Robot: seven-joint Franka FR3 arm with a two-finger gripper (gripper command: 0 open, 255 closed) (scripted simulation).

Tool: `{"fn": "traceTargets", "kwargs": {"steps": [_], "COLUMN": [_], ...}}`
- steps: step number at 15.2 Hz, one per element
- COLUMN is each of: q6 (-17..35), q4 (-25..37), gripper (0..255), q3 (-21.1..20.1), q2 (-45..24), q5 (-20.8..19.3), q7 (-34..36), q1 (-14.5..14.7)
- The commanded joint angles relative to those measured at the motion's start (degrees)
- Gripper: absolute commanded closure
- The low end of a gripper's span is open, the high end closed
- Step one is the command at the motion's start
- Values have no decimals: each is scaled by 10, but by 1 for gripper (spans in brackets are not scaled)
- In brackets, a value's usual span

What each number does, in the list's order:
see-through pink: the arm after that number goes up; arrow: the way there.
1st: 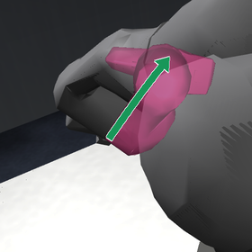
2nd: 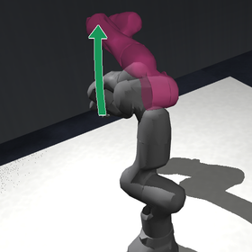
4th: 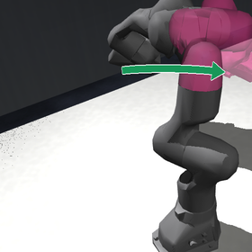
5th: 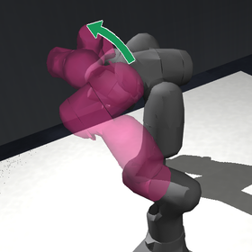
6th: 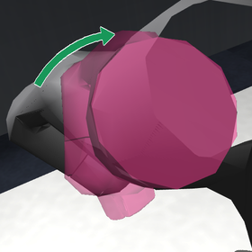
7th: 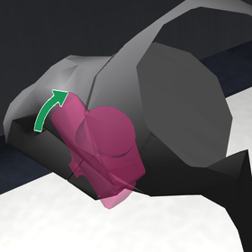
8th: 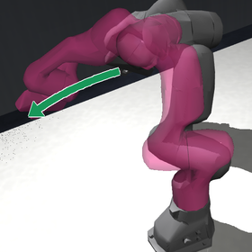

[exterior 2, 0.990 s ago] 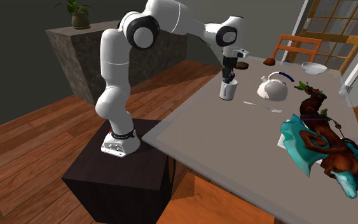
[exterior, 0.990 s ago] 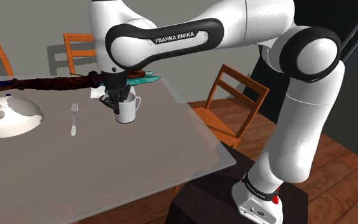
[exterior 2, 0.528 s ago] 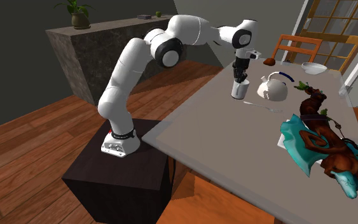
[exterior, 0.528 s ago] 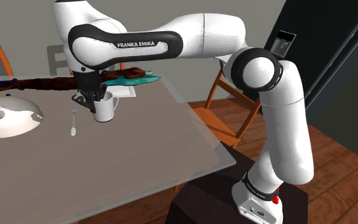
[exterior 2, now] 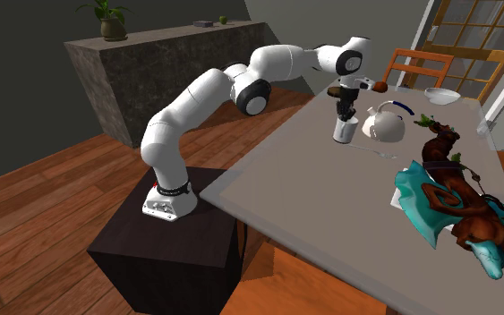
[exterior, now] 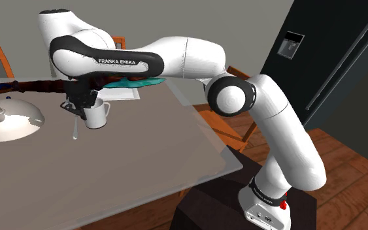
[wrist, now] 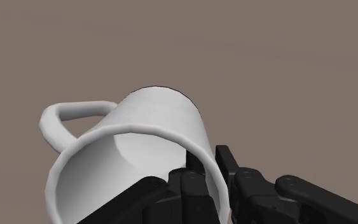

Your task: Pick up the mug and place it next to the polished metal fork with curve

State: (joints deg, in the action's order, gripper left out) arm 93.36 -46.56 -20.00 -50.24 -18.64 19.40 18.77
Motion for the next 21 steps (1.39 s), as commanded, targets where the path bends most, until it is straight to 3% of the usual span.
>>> {"fn": "traceTargets", "kwargs": {"steps": [1, 9, 17, 18, 21], "q6": [20, 84, 84, 84, 84], "q4": [-25, -94, -94, -94, -94], "gripper": [255, 255, 255, 0, 0], "q3": [-1, -1, -1, -1, -1], "q2": [5, 7, 7, 7, 7], "q5": [0, -3, -3, -3, -3], "q7": [4, 15, 15, 15, 15], "q1": [-4, -16, -16, -16, -16]}}
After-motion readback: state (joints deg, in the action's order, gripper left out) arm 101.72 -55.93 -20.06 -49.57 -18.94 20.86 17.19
